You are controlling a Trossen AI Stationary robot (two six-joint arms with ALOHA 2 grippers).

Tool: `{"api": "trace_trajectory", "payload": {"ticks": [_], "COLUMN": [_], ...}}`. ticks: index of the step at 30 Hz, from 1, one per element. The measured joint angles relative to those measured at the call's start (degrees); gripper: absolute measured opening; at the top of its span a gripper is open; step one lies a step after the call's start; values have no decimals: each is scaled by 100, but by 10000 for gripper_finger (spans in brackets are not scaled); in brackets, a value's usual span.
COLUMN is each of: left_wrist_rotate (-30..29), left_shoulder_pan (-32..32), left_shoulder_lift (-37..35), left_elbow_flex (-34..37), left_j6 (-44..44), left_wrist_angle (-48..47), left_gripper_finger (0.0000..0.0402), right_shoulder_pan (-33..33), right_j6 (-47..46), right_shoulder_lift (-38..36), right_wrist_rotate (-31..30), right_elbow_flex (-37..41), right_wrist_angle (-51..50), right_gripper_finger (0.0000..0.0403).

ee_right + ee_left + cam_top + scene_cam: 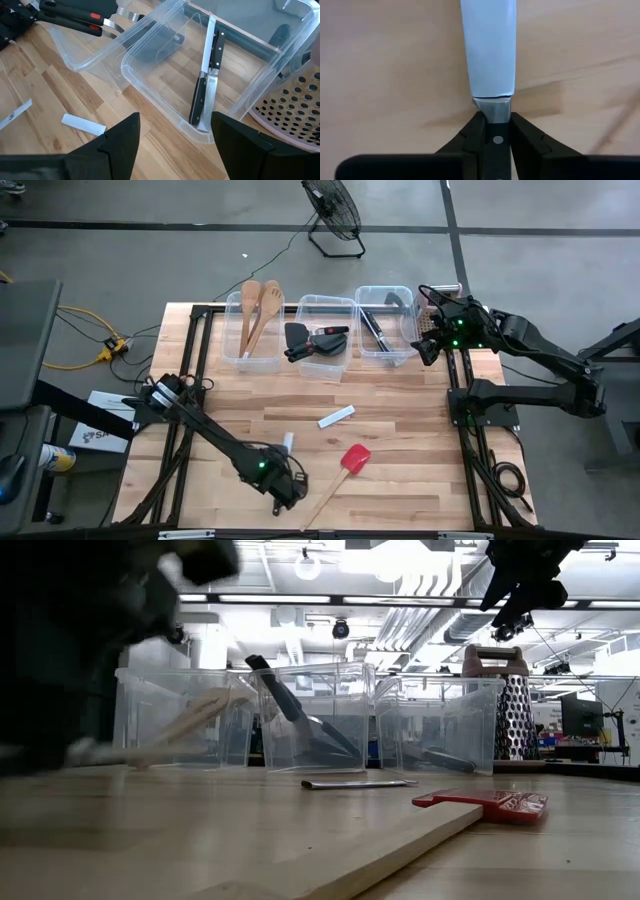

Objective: Pick & Place Kitchen Items
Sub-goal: Put the black knife into the right bin

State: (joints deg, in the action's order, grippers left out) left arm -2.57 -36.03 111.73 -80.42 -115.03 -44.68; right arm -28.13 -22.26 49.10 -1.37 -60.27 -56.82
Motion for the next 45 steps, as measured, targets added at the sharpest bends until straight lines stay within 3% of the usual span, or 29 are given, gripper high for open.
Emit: {"api": "trace_trajectory", "payload": {"ticks": [10, 13, 21, 27, 33, 45], "left_wrist_rotate": [-2090, -2362, -2489, -2007, -1566, 271], "left_shoulder_pan": [288, 558, 1560, 2445, 3198, 4413], "left_shoulder_lift": [-871, -1151, -1544, -1566, -1568, -1568], "left_elbow_flex": [-20, -17, -20, -20, -20, -20], "left_j6": [1347, 2189, 4575, 5700, 6367, 7502], "left_wrist_angle": [179, 411, 2184, 3503, 4233, 5266], "left_gripper_finger": [60, 60, 60, 60, 60, 60], "right_shoulder_pan": [2, -1, -1, 1, 0, -1], "right_j6": [2, 2, 6, 66, 129, 37], "right_shoulder_lift": [0, 0, -2, 0, 0, 0], "right_wrist_rotate": [4, 10, 155, 299, 629, 1576], "right_elbow_flex": [0, 0, 0, 0, 0, 0], "right_wrist_angle": [2, 4, 87, 247, 377, 901], "right_gripper_finger": [235, 235, 235, 235, 235, 235]}}
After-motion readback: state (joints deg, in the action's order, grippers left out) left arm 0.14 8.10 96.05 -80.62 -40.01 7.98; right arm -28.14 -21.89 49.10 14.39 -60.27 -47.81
